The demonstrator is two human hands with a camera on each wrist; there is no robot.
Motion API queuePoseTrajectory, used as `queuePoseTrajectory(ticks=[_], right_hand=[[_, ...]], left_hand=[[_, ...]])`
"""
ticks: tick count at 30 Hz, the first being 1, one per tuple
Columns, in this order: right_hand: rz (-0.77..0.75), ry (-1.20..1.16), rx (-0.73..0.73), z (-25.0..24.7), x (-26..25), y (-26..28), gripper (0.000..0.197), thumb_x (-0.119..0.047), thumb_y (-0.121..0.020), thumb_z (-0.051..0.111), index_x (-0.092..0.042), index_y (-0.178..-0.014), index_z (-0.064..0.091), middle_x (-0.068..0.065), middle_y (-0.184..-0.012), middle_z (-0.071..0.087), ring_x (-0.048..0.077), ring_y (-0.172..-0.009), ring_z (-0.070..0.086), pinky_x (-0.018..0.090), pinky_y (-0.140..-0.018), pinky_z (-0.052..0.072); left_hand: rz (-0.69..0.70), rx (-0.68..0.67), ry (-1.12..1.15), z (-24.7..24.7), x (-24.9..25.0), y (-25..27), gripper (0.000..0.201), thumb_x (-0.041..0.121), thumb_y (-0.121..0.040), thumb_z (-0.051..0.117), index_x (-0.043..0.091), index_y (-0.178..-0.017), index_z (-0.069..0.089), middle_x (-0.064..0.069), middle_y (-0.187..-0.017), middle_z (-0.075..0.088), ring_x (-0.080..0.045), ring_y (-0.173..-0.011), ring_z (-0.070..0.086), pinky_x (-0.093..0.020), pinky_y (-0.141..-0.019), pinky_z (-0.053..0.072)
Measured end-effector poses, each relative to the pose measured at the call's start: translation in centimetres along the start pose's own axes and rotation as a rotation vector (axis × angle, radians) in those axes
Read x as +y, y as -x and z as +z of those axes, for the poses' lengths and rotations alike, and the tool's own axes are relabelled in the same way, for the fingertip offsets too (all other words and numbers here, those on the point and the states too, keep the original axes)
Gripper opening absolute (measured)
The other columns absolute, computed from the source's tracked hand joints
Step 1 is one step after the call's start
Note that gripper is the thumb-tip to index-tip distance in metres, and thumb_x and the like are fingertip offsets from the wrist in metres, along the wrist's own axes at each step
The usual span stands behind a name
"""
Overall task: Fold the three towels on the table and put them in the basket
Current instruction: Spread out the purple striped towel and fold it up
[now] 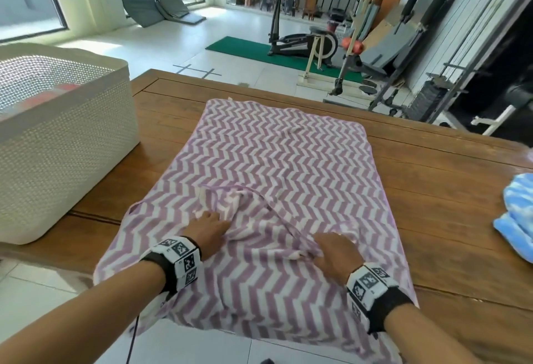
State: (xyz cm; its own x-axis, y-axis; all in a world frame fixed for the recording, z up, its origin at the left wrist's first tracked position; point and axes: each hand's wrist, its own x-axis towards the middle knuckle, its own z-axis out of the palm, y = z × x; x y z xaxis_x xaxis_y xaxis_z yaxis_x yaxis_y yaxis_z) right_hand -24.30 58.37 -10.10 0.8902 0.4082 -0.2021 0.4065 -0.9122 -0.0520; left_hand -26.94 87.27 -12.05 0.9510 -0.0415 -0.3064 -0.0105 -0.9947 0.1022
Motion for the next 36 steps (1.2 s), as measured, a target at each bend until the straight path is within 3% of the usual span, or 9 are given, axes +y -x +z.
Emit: queuePoseTrajectory(ticks=[6,8,11,16,20,23,25,30,36], right_hand=[[-0.03,-0.219,-0.02,-2.7,-0.5,1.8,0.01,-0.02,-0.089,0.049,-0.017,-0.092,0.04,0.009,-0.095,0.059,0.029,-0.087,0.057,0.035,-0.074,0.044],[-0.027,-0.228,-0.051,-2.6,-0.8,2.1,0.015,-0.027,-0.09,0.048,-0.017,-0.1,0.044,0.009,-0.106,0.061,0.029,-0.094,0.058,0.036,-0.081,0.047],[-0.008,-0.106,-0.247,-1.2,-0.8,2.5,0.063,-0.052,-0.082,0.059,-0.019,-0.132,0.038,0.006,-0.13,0.052,0.028,-0.116,0.052,0.038,-0.097,0.043],[-0.006,-0.137,-0.151,0.8,-0.5,3.1,0.039,-0.036,-0.089,0.056,-0.016,-0.121,0.05,0.007,-0.125,0.057,0.028,-0.115,0.053,0.037,-0.096,0.044],[-0.043,-0.313,-0.01,-1.6,-1.0,3.9,0.004,-0.017,-0.091,0.048,-0.013,-0.089,0.048,0.007,-0.094,0.061,0.027,-0.087,0.058,0.032,-0.071,0.044],[-0.082,-0.325,-0.016,-4.1,-1.3,4.4,0.016,-0.022,-0.09,0.053,-0.015,-0.079,0.043,0.003,-0.078,0.053,0.023,-0.074,0.052,0.028,-0.06,0.035],[-0.101,-0.32,-0.062,-5.5,-1.5,4.6,0.016,-0.025,-0.088,0.056,-0.012,-0.083,0.049,0.006,-0.086,0.057,0.025,-0.08,0.055,0.032,-0.067,0.041],[-0.079,-0.142,-0.168,-4.1,-2.7,5.5,0.042,-0.051,-0.078,0.068,-0.014,-0.094,0.056,0.003,-0.096,0.058,0.025,-0.091,0.058,0.036,-0.08,0.047],[0.06,0.013,-0.272,2.2,-3.3,6.8,0.077,-0.051,-0.074,0.072,-0.02,-0.135,0.037,0.006,-0.143,0.038,0.031,-0.125,0.047,0.042,-0.101,0.042]], left_hand=[[0.085,0.105,0.112,-2.2,-0.1,1.8,0.021,0.026,-0.088,0.053,0.025,-0.074,0.037,0.007,-0.081,0.044,-0.018,-0.083,0.045,-0.028,-0.069,0.036],[0.035,0.084,0.191,-2.6,-0.6,2.2,0.018,0.033,-0.087,0.058,0.022,-0.094,0.045,0.002,-0.096,0.052,-0.02,-0.09,0.049,-0.03,-0.074,0.041],[-0.111,0.045,0.16,-1.4,-1.5,2.1,0.066,0.05,-0.085,0.059,0.015,-0.135,0.033,-0.01,-0.13,0.046,-0.029,-0.119,0.045,-0.037,-0.095,0.041],[-0.197,0.042,0.207,-0.7,-2.6,2.7,0.026,0.021,-0.092,0.05,0.007,-0.113,0.055,-0.012,-0.123,0.057,-0.028,-0.108,0.056,-0.032,-0.086,0.044],[-0.156,0.264,0.446,-2.8,-2.1,3.6,0.005,0.009,-0.094,0.042,0.006,-0.098,0.043,-0.016,-0.108,0.056,-0.029,-0.095,0.052,-0.03,-0.076,0.035],[-0.141,0.34,0.747,-4.6,-1.3,4.3,0.009,0.008,-0.093,0.042,0.005,-0.1,0.047,-0.013,-0.101,0.057,-0.028,-0.094,0.052,-0.034,-0.078,0.039],[-0.06,0.213,0.891,-5.9,-0.4,5.4,0.027,0.016,-0.09,0.053,0.013,-0.116,0.045,-0.006,-0.107,0.056,-0.026,-0.101,0.054,-0.036,-0.088,0.043],[0.149,-0.16,0.252,-3.3,1.7,7.5,0.117,0.06,-0.065,0.075,0.029,-0.151,0.003,-0.001,-0.144,0.042,-0.021,-0.129,0.042,-0.033,-0.108,0.035],[0.094,-0.089,-0.112,2.3,1.8,7.7,0.094,0.048,-0.076,0.071,0.018,-0.146,0.017,-0.014,-0.147,0.025,-0.033,-0.137,0.024,-0.043,-0.113,0.026]])
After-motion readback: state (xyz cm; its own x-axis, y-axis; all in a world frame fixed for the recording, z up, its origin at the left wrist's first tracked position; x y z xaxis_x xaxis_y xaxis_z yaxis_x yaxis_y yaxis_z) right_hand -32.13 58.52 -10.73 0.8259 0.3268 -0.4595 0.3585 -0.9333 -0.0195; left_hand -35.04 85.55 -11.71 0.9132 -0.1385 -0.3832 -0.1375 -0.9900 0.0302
